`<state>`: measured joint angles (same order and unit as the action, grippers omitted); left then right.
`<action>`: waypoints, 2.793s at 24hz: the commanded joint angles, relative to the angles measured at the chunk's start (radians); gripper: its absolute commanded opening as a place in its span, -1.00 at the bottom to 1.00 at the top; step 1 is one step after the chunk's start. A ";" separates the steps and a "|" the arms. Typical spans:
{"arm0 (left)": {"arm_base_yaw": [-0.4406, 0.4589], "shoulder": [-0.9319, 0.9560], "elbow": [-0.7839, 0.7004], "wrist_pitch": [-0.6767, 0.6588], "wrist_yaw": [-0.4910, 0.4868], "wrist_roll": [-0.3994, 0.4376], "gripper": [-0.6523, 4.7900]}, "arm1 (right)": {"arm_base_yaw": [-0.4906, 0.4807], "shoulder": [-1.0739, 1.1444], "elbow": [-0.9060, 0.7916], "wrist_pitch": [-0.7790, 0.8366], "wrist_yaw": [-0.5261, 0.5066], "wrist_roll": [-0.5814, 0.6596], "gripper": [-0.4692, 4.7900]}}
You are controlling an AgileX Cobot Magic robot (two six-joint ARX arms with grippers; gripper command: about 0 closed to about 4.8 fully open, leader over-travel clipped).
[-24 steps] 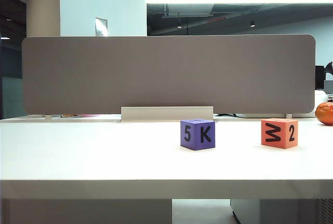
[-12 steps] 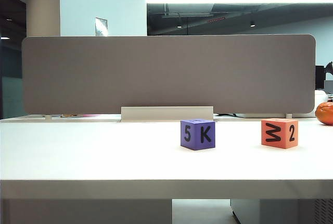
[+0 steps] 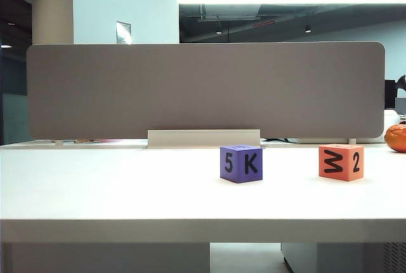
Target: Stack one letter block on top of another letter block.
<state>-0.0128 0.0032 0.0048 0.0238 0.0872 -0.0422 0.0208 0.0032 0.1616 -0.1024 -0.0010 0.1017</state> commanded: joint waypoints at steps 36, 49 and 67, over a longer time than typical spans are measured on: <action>0.001 0.001 0.005 0.023 0.344 0.000 -0.78 | 0.010 1.127 0.603 -0.058 -0.136 -0.194 -0.21; -0.001 0.001 0.005 0.083 0.389 0.000 -0.78 | 0.028 1.418 0.768 -0.091 -0.207 -0.277 1.00; -0.006 0.001 0.005 0.083 0.384 0.001 -0.78 | 0.050 1.617 0.803 -0.094 -0.204 -0.424 1.00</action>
<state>-0.0177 0.0040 0.0048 0.0933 0.4686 -0.0418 0.0696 1.6154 0.9577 -0.2119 -0.2028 -0.3199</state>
